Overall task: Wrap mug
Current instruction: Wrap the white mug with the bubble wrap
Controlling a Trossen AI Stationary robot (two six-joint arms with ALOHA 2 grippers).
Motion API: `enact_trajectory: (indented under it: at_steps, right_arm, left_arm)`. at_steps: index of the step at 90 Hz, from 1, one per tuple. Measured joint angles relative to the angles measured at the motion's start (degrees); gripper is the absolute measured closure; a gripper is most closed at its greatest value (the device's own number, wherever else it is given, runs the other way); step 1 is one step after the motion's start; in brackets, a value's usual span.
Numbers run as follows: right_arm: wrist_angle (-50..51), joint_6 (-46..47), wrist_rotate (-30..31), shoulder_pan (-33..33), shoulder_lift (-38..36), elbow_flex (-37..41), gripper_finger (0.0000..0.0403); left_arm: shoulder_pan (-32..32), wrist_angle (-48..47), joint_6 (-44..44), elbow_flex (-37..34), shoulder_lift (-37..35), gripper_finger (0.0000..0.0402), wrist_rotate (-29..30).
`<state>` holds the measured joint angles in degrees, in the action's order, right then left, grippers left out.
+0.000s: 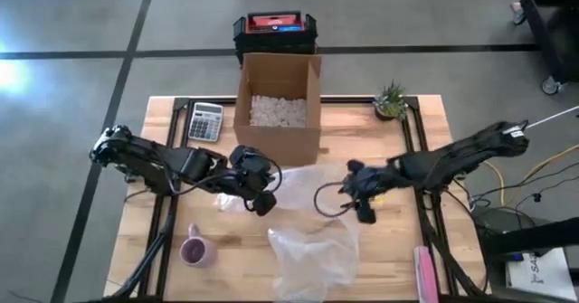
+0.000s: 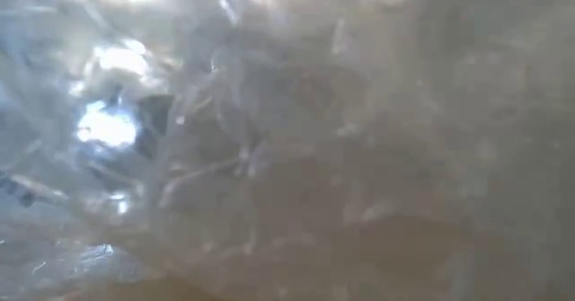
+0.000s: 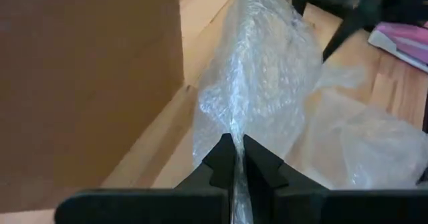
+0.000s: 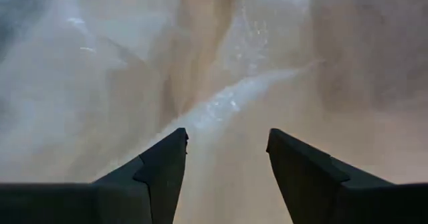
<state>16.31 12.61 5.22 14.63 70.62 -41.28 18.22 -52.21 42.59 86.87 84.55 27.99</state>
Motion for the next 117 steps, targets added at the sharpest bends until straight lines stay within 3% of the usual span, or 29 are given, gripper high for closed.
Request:
enact_trajectory:
  at_steps: [6, 12, 22, 31, 50, 66, 79, 93, 117]
  right_arm:
    - [-2.6, 1.4, 4.4, 0.0, 3.0, 1.7, 0.0226]
    - [-2.5, 3.0, 4.7, 0.2, 6.1, 2.5, 0.0235]
    - [1.5, 5.9, -0.8, 1.8, 9.2, 2.7, 0.0252]
    - [11.1, 8.9, -5.2, 4.5, 10.6, 2.7, 0.0268]
    - [24.3, 14.4, -10.3, 9.3, 8.2, 2.2, 0.0302]
    - [22.6, 13.1, -11.3, 10.1, 4.6, 2.2, 0.0324]
    - [19.2, 10.7, -7.7, 10.1, 3.1, 2.2, 0.0337]
    - [15.1, 8.5, -5.1, 10.4, 3.0, 2.2, 0.0343]
    - [14.5, 5.5, -4.7, 10.4, 3.1, 2.4, 0.0322]
  left_arm:
    - [-0.5, 0.1, 0.1, 0.0, 0.0, 0.0402, 0.0]
    - [-0.9, 0.1, 0.4, 0.0, 0.0, 0.0402, 0.0]
    - [-1.1, 0.1, -0.4, 0.0, 0.0, 0.0402, 0.0]
    - [-1.1, 0.1, 0.1, 0.0, 0.0, 0.0402, -0.1]
    - [-1.1, -0.1, 4.4, -0.1, 0.2, 0.0402, -2.9]
    - [0.0, 0.3, 11.0, -2.8, 0.5, 0.0401, -5.4]
    - [1.4, 9.1, 14.0, -8.1, 0.5, 0.0395, -5.5]
    - [1.4, 12.7, 16.6, -12.6, 0.4, 0.0349, -6.2]
    - [-2.6, 9.7, 15.2, -12.4, -2.2, 0.0211, -10.5]
